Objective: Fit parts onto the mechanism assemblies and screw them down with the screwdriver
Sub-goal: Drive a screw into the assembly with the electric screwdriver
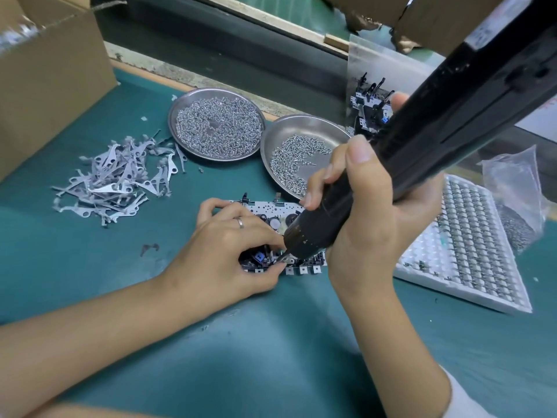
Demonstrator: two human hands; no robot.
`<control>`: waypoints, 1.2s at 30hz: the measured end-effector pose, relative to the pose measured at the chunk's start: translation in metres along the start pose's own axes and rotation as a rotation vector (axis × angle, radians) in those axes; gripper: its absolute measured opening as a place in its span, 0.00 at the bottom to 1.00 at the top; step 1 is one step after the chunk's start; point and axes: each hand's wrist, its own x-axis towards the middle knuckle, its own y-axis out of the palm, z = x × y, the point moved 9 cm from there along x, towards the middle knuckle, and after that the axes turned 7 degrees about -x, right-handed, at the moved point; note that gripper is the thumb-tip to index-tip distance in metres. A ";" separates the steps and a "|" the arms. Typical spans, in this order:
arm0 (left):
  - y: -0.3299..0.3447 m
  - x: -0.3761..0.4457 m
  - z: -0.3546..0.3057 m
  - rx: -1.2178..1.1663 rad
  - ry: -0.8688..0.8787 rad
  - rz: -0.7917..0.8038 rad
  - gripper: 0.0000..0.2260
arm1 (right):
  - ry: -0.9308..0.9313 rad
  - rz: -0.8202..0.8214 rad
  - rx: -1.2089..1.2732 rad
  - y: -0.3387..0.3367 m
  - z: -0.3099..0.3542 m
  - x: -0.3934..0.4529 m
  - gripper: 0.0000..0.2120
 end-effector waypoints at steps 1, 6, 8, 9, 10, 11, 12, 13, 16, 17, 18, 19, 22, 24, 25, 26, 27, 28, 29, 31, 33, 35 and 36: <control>0.000 0.000 0.000 -0.001 0.002 -0.001 0.12 | -0.003 0.001 -0.007 0.000 0.000 0.000 0.09; 0.000 0.001 -0.001 -0.002 0.001 -0.002 0.12 | -0.004 -0.007 -0.007 -0.001 -0.001 -0.001 0.09; 0.000 0.001 -0.001 -0.003 0.002 0.002 0.12 | -0.007 -0.003 -0.011 0.000 -0.002 -0.001 0.09; 0.000 0.001 -0.001 -0.003 0.002 0.004 0.12 | -0.007 -0.003 -0.010 0.000 -0.002 -0.001 0.09; 0.000 0.001 -0.001 -0.003 0.001 0.005 0.12 | -0.004 -0.004 -0.005 0.000 -0.002 -0.002 0.09; 0.000 0.001 -0.001 -0.002 0.000 0.007 0.12 | -0.001 -0.008 -0.001 0.000 -0.003 -0.002 0.09; -0.001 0.001 -0.001 -0.002 -0.001 0.009 0.12 | 0.000 -0.011 0.000 -0.001 -0.003 -0.002 0.09; 0.000 0.001 -0.001 -0.002 -0.001 0.011 0.12 | -0.003 -0.012 -0.003 -0.001 -0.003 -0.003 0.09; 0.000 0.001 -0.001 0.004 0.001 0.016 0.12 | -0.018 -0.009 -0.019 0.000 -0.001 -0.003 0.09; 0.000 0.001 0.000 0.004 0.000 0.017 0.12 | -0.018 -0.007 -0.019 0.000 -0.001 -0.003 0.09; 0.000 0.001 0.000 0.004 -0.001 0.018 0.12 | -0.018 -0.006 -0.018 0.000 -0.001 -0.003 0.09; 0.000 0.001 0.000 0.004 -0.002 0.018 0.12 | -0.018 -0.005 -0.017 0.000 -0.002 -0.003 0.09; 0.000 0.000 0.000 0.011 0.001 0.017 0.11 | -0.021 -0.003 -0.022 0.000 -0.001 -0.003 0.09; 0.000 0.000 -0.001 0.007 0.001 0.014 0.10 | -0.031 -0.009 -0.021 -0.004 0.002 -0.001 0.09; 0.000 0.000 -0.001 0.002 -0.001 0.014 0.10 | -0.042 -0.018 -0.016 -0.007 0.004 0.002 0.09; 0.000 0.000 -0.001 -0.004 -0.005 0.016 0.10 | -0.057 -0.026 -0.010 -0.010 0.007 0.004 0.09; 0.000 0.000 -0.001 -0.011 -0.011 0.020 0.10 | -0.070 -0.030 -0.005 -0.013 0.008 0.006 0.09; 0.000 0.000 -0.001 -0.016 -0.017 0.025 0.10 | -0.078 -0.031 -0.006 -0.014 0.008 0.008 0.09; 0.000 0.000 -0.001 -0.018 -0.020 0.028 0.10 | -0.080 -0.031 -0.016 -0.014 0.007 0.009 0.10; 0.000 0.000 -0.001 -0.008 -0.024 0.033 0.09 | -0.047 -0.029 -0.039 -0.014 -0.001 0.009 0.10; 0.001 0.000 -0.002 0.007 -0.028 0.033 0.09 | 0.024 -0.022 -0.052 -0.013 -0.012 0.009 0.11; 0.001 0.000 -0.002 0.017 -0.031 0.030 0.09 | 0.059 -0.003 -0.052 -0.013 -0.017 0.010 0.11; 0.001 0.000 -0.001 0.019 -0.032 0.030 0.09 | 0.056 0.003 -0.051 -0.013 -0.016 0.010 0.11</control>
